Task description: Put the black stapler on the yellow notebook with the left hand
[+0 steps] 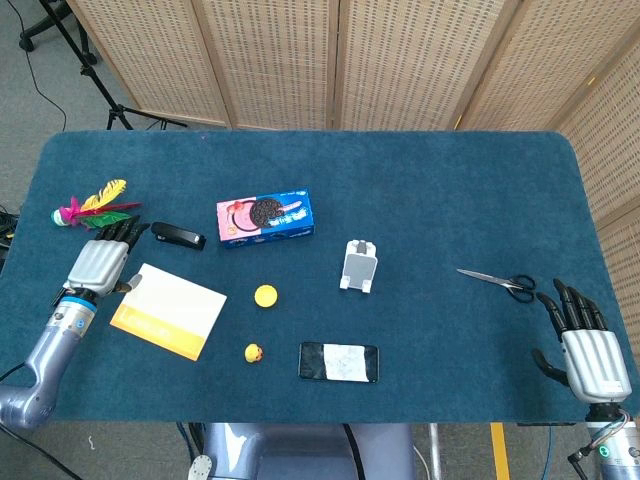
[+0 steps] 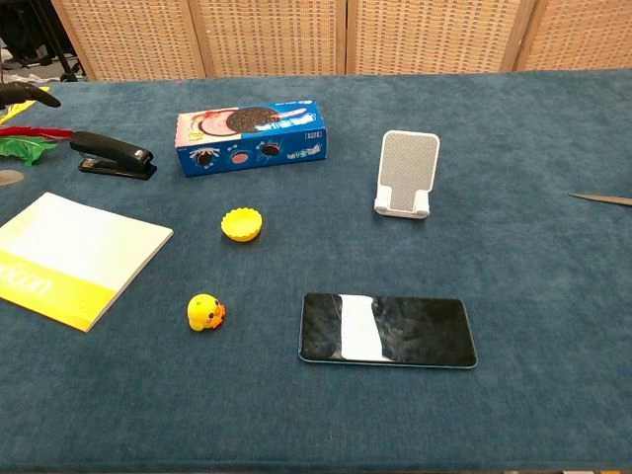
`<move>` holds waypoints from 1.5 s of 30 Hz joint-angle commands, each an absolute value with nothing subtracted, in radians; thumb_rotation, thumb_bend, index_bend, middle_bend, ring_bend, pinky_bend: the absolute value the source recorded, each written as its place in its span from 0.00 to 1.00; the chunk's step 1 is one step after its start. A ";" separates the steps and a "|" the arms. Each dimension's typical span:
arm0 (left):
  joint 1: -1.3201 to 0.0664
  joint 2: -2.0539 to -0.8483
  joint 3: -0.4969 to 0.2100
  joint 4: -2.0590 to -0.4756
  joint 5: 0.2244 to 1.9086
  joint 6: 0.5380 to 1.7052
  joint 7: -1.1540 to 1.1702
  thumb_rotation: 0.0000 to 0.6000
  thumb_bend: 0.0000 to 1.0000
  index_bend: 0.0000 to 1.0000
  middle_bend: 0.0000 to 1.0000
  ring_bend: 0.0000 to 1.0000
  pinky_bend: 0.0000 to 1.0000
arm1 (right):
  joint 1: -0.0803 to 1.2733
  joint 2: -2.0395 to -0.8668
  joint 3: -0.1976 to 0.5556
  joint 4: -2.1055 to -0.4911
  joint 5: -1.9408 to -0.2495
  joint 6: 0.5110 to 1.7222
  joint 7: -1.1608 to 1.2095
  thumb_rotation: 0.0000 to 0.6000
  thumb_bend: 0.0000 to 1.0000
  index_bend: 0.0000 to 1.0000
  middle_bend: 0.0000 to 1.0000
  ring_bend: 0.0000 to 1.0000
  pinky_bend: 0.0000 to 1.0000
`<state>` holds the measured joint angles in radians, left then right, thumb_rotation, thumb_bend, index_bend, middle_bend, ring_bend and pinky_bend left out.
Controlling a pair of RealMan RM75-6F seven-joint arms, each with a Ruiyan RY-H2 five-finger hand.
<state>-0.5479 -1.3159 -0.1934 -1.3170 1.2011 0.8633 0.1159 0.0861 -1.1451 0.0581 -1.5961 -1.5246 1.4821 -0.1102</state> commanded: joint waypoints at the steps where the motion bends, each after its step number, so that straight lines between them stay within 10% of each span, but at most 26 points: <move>1: -0.583 -1.341 -0.198 -1.294 1.172 0.825 0.149 1.00 0.30 0.09 0.00 0.00 0.10 | 0.087 -1.146 0.058 -1.594 -1.525 1.482 -0.110 1.00 0.31 0.12 0.00 0.00 0.11; 27: -0.742 -1.531 -0.183 -1.036 0.998 0.670 0.274 1.00 0.34 0.12 0.00 0.00 0.10 | 0.087 -1.161 0.060 -1.579 -1.537 1.499 -0.111 1.00 0.31 0.12 0.00 0.00 0.11; 35: -0.765 -1.610 -0.185 -0.940 1.002 0.688 0.271 1.00 0.38 0.23 0.01 0.00 0.10 | 0.088 -1.164 0.062 -1.570 -1.538 1.500 -0.106 1.00 0.31 0.12 0.00 0.00 0.11; 45: -0.750 -1.686 -0.191 -0.843 1.078 0.810 0.205 1.00 0.50 0.58 0.28 0.21 0.27 | 0.086 -1.166 0.062 -1.568 -1.546 1.512 -0.101 1.00 0.31 0.12 0.00 0.00 0.11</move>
<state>-0.7535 -1.6718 -0.1932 -0.8627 1.0636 0.8003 0.2141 0.0864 -1.1659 0.0618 -1.5675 -1.5452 1.5108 -0.1017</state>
